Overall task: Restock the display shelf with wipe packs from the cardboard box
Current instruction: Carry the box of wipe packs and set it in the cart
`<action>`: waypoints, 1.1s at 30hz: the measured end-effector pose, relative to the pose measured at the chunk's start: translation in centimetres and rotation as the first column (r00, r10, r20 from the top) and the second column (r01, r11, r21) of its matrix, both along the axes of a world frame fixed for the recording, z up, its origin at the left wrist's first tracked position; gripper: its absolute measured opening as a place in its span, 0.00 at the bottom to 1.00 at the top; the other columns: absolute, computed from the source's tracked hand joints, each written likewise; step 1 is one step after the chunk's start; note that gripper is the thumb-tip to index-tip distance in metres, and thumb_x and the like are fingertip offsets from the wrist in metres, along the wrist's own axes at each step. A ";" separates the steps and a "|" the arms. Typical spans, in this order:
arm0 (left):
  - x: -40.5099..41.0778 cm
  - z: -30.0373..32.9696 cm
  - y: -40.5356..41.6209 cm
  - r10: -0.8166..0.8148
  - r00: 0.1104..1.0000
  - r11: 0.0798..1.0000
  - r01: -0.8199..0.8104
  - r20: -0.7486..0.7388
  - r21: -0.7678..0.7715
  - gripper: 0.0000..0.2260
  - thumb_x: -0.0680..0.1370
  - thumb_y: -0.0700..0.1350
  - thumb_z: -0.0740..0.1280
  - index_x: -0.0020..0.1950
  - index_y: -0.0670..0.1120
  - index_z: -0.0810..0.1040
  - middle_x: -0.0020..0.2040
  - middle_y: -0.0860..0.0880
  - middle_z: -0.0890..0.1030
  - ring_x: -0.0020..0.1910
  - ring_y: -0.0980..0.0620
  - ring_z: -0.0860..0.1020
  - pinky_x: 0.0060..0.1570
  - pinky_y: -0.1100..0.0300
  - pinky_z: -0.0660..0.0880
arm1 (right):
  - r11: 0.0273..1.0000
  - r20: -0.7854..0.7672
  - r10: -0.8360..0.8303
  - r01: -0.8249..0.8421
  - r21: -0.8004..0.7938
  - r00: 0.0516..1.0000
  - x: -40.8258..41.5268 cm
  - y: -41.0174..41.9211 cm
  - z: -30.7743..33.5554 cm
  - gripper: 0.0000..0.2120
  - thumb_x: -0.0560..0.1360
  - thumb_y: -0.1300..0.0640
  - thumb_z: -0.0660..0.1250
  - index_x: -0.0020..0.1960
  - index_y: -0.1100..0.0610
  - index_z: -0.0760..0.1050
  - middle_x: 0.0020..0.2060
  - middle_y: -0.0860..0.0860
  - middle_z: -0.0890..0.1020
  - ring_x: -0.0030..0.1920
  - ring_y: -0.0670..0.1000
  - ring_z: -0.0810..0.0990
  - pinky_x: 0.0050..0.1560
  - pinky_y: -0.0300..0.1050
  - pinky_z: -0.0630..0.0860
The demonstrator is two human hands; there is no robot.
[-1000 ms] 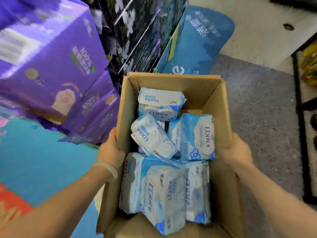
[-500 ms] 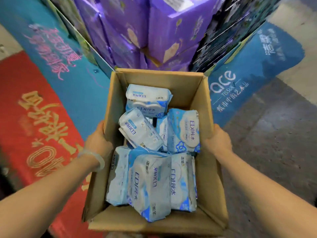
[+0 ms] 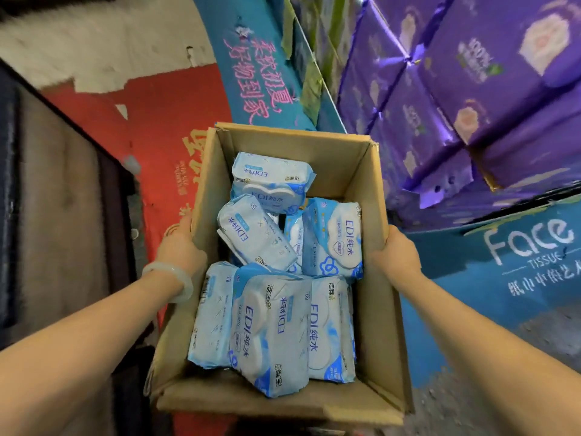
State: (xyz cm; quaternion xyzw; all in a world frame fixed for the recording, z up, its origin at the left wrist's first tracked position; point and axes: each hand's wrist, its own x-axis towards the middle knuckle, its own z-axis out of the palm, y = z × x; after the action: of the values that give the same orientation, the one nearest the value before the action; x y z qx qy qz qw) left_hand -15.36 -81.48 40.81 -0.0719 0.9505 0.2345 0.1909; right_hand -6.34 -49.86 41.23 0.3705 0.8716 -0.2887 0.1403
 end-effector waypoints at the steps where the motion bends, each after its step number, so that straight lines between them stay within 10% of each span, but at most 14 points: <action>1: -1.2 0.1 -0.7 0.024 1.000 1.000 -0.024 -0.011 0.001 0.33 0.72 0.32 0.61 0.75 0.50 0.61 0.56 0.37 0.78 0.54 0.35 0.76 0.53 0.49 0.73 | 1.000 -0.004 0.029 -0.029 0.011 1.000 -2.2 -0.5 0.2 0.13 0.75 0.59 0.65 0.56 0.64 0.70 0.54 0.64 0.79 0.56 0.65 0.77 0.52 0.56 0.74; 18: -39.3 2.9 -1.4 0.408 0.912 0.911 -0.405 -0.033 0.074 0.18 0.75 0.37 0.61 0.64 0.48 0.68 0.51 0.38 0.79 0.50 0.37 0.77 0.48 0.51 0.74 | 0.904 -0.064 0.423 -0.417 0.092 0.904 -52.7 -0.1 2.4 0.14 0.78 0.58 0.61 0.60 0.65 0.70 0.55 0.65 0.79 0.57 0.66 0.77 0.45 0.51 0.69; 33: -91.1 6.4 -0.5 0.336 0.936 0.942 -0.332 -0.109 0.048 0.23 0.73 0.32 0.60 0.68 0.44 0.67 0.55 0.37 0.78 0.54 0.36 0.77 0.49 0.53 0.72 | 0.889 -0.090 0.452 -0.441 0.123 0.887 -104.0 0.9 6.5 0.08 0.79 0.59 0.61 0.51 0.65 0.72 0.56 0.66 0.79 0.59 0.66 0.77 0.54 0.52 0.72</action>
State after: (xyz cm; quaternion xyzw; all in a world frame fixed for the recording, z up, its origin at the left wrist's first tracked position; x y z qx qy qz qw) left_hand -106.48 -81.94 47.19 -0.2157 0.9304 0.2811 0.0938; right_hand -110.30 -48.96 47.76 0.1491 0.9533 -0.2259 0.1337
